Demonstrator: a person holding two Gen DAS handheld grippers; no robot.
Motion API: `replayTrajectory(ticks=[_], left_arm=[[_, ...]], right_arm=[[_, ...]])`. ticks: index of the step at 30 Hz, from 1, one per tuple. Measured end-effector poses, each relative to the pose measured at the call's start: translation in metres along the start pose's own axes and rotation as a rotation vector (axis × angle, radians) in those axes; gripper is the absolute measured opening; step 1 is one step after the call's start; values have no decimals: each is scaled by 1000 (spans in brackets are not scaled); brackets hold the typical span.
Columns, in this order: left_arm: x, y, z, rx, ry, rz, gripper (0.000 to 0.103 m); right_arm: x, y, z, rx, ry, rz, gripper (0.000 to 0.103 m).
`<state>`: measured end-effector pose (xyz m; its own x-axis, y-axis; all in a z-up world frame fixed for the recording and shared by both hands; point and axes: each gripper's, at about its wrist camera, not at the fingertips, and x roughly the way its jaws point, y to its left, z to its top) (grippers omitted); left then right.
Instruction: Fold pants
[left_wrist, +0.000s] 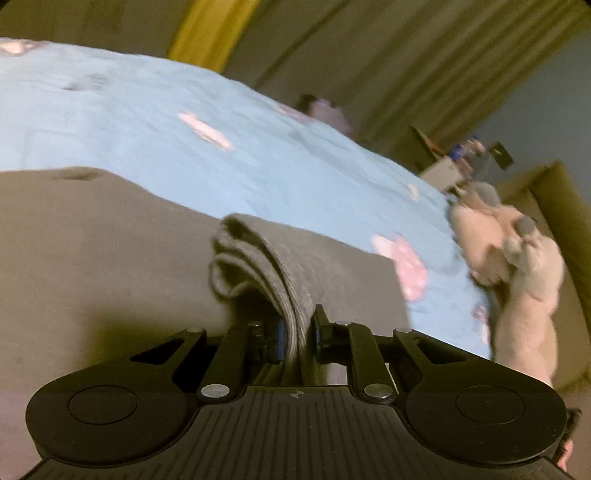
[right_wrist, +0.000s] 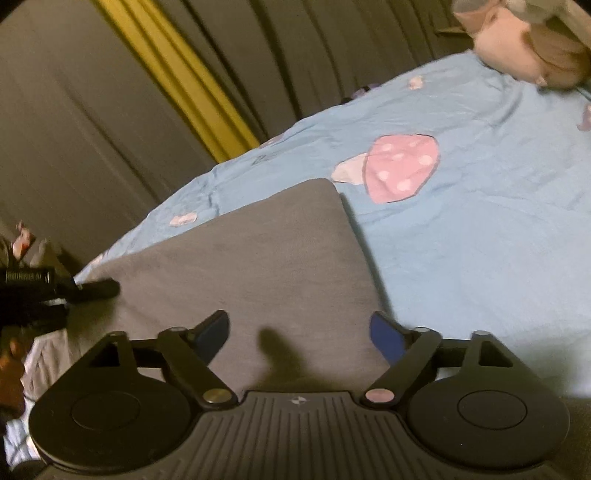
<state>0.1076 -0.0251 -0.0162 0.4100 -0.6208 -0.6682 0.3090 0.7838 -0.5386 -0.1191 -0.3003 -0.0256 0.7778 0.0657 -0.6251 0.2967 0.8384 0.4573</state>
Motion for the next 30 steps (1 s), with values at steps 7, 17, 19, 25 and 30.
replayTrajectory(ticks=[7, 17, 19, 25, 30], left_arm=[[27, 47, -23, -78, 80, 111, 45], [33, 63, 6, -211, -2, 12, 61], [48, 57, 11, -173, 17, 55, 60], [52, 27, 18, -18, -41, 111, 25], [34, 9, 8, 145, -120, 213, 28]], right_arm=[[27, -4, -1, 38, 152, -88, 86], [31, 10, -6, -43, 118, -71, 86], [36, 11, -7, -43, 140, -74, 86], [37, 14, -9, -54, 127, -68, 86], [33, 11, -7, -34, 86, -60, 86]])
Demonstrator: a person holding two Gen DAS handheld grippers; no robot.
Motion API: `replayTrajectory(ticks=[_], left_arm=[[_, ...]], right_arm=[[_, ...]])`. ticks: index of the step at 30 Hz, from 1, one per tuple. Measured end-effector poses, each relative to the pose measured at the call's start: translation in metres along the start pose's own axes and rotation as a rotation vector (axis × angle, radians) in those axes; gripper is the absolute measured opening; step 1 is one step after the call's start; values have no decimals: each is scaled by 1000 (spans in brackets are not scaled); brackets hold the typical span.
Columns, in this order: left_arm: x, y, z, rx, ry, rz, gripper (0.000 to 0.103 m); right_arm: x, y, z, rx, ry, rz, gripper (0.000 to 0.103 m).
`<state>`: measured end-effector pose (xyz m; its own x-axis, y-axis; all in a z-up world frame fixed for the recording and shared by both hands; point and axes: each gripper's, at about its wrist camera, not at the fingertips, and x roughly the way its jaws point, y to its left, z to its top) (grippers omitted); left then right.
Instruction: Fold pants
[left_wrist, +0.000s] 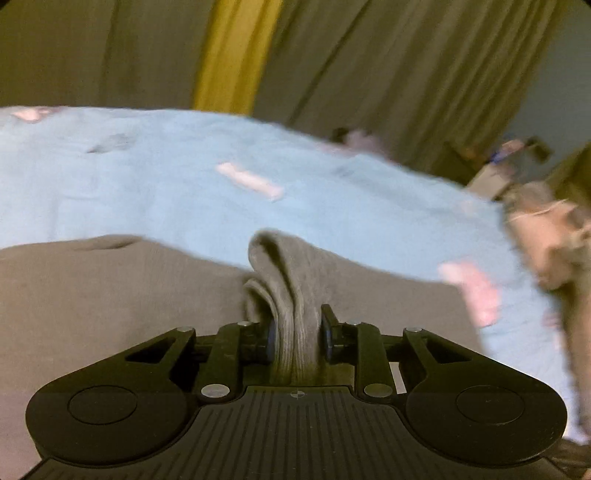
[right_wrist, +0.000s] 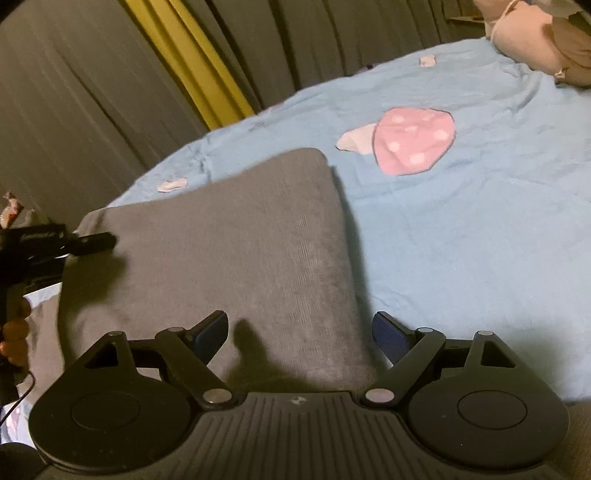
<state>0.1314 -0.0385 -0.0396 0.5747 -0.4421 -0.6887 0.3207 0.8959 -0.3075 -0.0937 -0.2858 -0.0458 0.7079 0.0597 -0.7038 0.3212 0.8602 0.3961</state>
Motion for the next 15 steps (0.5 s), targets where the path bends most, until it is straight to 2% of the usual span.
replayTrajectory(ticks=[1, 2, 3, 4, 6, 7, 8, 9, 11, 12, 14, 15], left_arm=[[10, 7, -3, -11, 49, 65, 32], [19, 14, -6, -29, 102, 110, 46], [23, 19, -11, -50, 129, 118, 49], [18, 21, -16, -63, 112, 104, 49], [5, 13, -21, -32, 88, 113, 63], [0, 5, -24, -3, 82, 128, 65], [-10, -1, -28, 31, 64, 147, 68], [-17, -7, -32, 68, 54, 165, 76], [-32, -12, -42, 100, 47, 186, 80], [-39, -13, -48, 104, 46, 186, 81], [-46, -17, -57, 102, 61, 204, 82], [-48, -20, -61, 97, 63, 208, 82]], right_arm=[[4, 0, 0, 2, 23, -18, 86], [9, 0, 0, 3, 48, -34, 86], [11, 1, 0, -2, 57, -41, 86], [10, 2, 0, -11, 54, -46, 87], [7, 4, -2, -23, 40, -47, 87], [4, 5, -2, -24, 20, -41, 87], [-1, 5, -2, -27, -5, -30, 87], [-6, 6, -2, -32, -34, -19, 87], [-18, 11, -4, -62, -113, -5, 84], [-22, 13, -3, -82, -148, 1, 79], [-31, 19, -6, -123, -209, 12, 40], [-32, 22, -6, -143, -218, 8, 36]])
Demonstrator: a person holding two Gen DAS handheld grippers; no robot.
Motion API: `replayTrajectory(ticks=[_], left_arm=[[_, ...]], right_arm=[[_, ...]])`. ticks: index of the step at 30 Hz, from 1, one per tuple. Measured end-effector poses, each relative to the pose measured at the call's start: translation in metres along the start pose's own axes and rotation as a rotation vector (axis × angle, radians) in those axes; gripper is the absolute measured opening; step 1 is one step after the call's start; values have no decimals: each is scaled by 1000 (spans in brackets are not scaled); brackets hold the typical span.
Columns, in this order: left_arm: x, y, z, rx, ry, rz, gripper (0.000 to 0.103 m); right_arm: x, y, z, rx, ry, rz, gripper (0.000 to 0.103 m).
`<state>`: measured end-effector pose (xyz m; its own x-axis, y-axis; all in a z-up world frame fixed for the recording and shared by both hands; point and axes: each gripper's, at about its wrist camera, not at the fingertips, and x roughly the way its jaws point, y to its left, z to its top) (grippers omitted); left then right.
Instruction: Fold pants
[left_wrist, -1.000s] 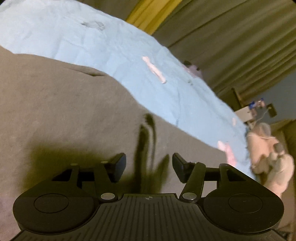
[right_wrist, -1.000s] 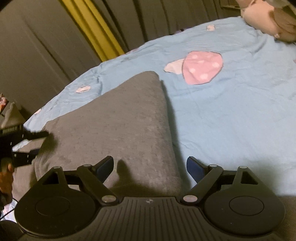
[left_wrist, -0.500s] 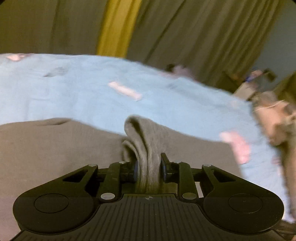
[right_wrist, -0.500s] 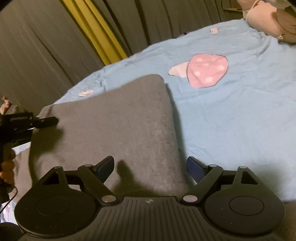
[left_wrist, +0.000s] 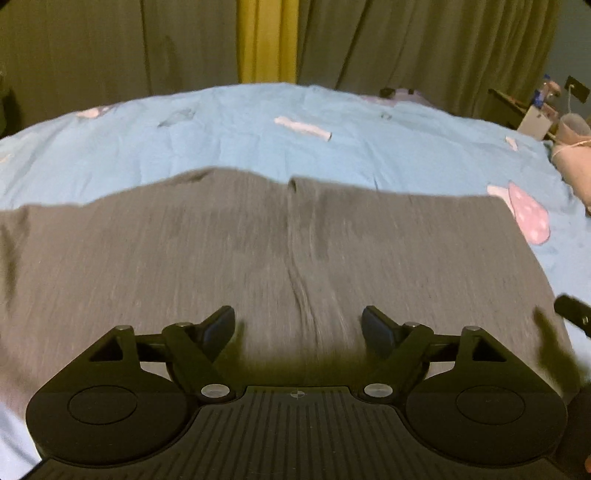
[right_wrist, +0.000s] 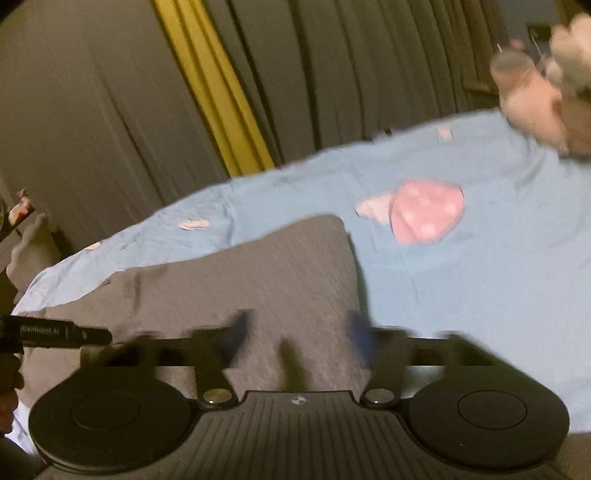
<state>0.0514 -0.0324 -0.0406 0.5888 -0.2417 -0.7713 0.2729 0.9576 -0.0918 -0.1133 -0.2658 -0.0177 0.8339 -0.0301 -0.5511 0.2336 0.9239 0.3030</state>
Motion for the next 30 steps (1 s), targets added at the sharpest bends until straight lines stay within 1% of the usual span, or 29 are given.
replayTrajectory(ticks=[1, 2, 4, 7, 9, 11, 12, 14, 16, 19, 20, 21, 23, 24, 26, 27, 30], left_arm=[[-2, -2, -4, 0, 1, 1, 83], [-3, -4, -8, -1, 6, -1, 84], [-3, -6, -16, -9, 30, -2, 84], [-5, -12, -27, -12, 49, -16, 84], [-5, -17, -35, -7, 66, -20, 84], [-2, -23, -41, 16, 83, -6, 84], [-1, -26, -43, 31, 85, 4, 85], [1, -27, -44, 42, 84, 17, 88], [0, -25, -44, 24, 88, 21, 89], [0, -21, -45, 4, 92, 22, 89], [0, -21, -45, 5, 92, 25, 90], [0, -22, -45, 6, 92, 29, 91], [1, -23, -44, 13, 95, 41, 93], [1, -23, -45, 13, 97, 45, 94], [1, -21, -44, 0, 99, 50, 94], [0, -18, -43, -15, 98, 53, 94], [-4, -6, -41, -82, 89, 77, 94]], right_arm=[[0, 3, 0, -19, -1, -12, 35], [1, 5, -1, -36, 3, -15, 33], [2, 9, -1, -46, 23, -1, 31], [3, 17, -5, -91, 41, 1, 31], [11, 24, -10, -131, 102, -22, 31], [26, 30, -16, -171, 190, -55, 32], [31, 32, -18, -189, 213, -67, 32], [31, 37, -18, -216, 213, -78, 32], [25, 36, -18, -206, 198, -67, 33], [8, 30, -17, -126, 167, 17, 32], [6, 31, -18, -125, 169, 18, 32], [7, 33, -20, -138, 183, 6, 32], [19, 38, -24, -179, 255, -38, 32], [22, 42, -25, -200, 262, -49, 32], [20, 48, -24, -225, 252, -59, 32], [16, 48, -24, -221, 233, -52, 33], [1, 50, -24, -197, 166, 33, 33]])
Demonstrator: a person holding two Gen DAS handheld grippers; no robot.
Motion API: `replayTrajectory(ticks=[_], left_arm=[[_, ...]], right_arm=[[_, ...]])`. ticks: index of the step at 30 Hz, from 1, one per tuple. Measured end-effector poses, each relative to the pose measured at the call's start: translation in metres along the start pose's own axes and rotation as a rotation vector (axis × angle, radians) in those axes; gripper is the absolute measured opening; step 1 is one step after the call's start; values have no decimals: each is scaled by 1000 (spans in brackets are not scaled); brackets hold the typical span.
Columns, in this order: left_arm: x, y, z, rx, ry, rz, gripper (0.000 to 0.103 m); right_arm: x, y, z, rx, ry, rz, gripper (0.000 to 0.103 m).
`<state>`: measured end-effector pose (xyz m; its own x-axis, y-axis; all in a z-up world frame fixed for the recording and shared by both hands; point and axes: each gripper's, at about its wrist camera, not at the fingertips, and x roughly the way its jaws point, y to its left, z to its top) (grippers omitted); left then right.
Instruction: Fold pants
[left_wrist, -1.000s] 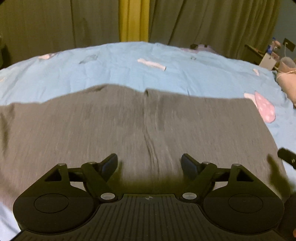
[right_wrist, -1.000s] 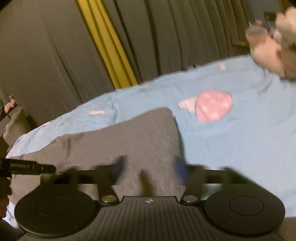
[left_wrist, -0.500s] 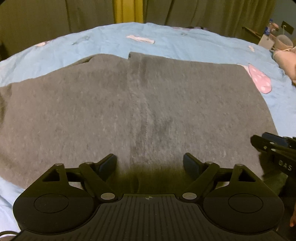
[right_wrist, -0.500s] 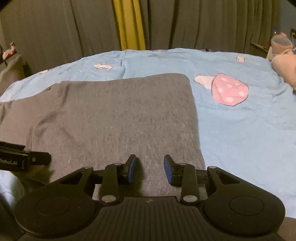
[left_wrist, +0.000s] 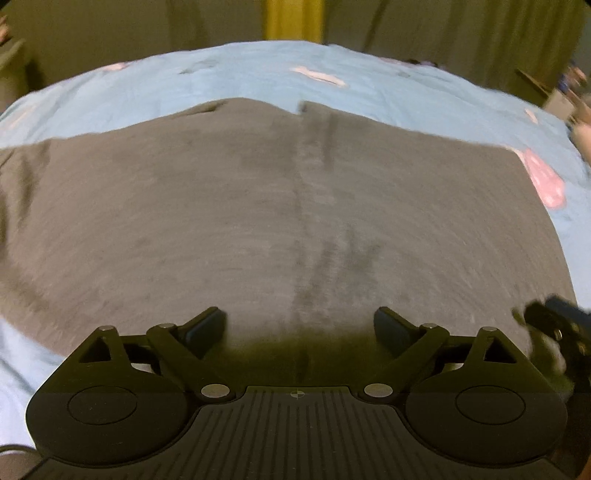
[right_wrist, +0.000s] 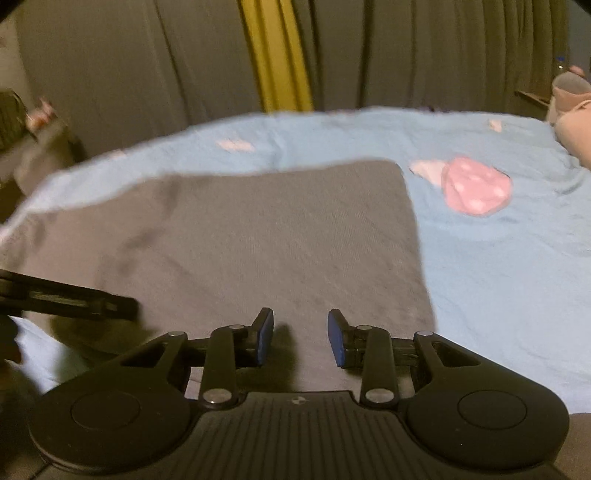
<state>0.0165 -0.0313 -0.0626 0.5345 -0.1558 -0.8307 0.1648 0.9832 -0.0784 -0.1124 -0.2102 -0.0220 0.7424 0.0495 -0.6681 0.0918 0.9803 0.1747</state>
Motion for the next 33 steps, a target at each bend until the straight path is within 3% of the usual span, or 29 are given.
replayTrajectory(ticks=[3, 5, 10, 12, 15, 17, 23, 29, 33], left_arm=[[-11, 21, 7, -103, -68, 30, 94], [-25, 42, 14, -180, -125, 27, 94], [-65, 135, 23, -443, -299, -77, 97], [-70, 177, 24, -492, -333, -48, 97], [-67, 235, 16, -557, -332, 79, 97], [-58, 267, 8, -615, -302, 109, 97], [-27, 323, -16, -827, -257, 12, 97], [-15, 343, -18, -859, -328, -75, 97], [-6, 357, -13, -888, -332, -88, 97]], right_arm=[[14, 11, -5, -63, 85, -9, 35], [19, 16, -7, -84, 91, -25, 36], [18, 2, -5, 4, 91, 27, 39], [18, -1, -4, 27, 92, 42, 43], [21, 1, -4, 14, 87, 45, 51], [23, 3, -3, 2, 83, 46, 60], [28, 2, 0, 14, 83, 79, 81], [33, 14, 1, -42, 98, 67, 93], [36, 19, 1, -68, 108, 63, 98]])
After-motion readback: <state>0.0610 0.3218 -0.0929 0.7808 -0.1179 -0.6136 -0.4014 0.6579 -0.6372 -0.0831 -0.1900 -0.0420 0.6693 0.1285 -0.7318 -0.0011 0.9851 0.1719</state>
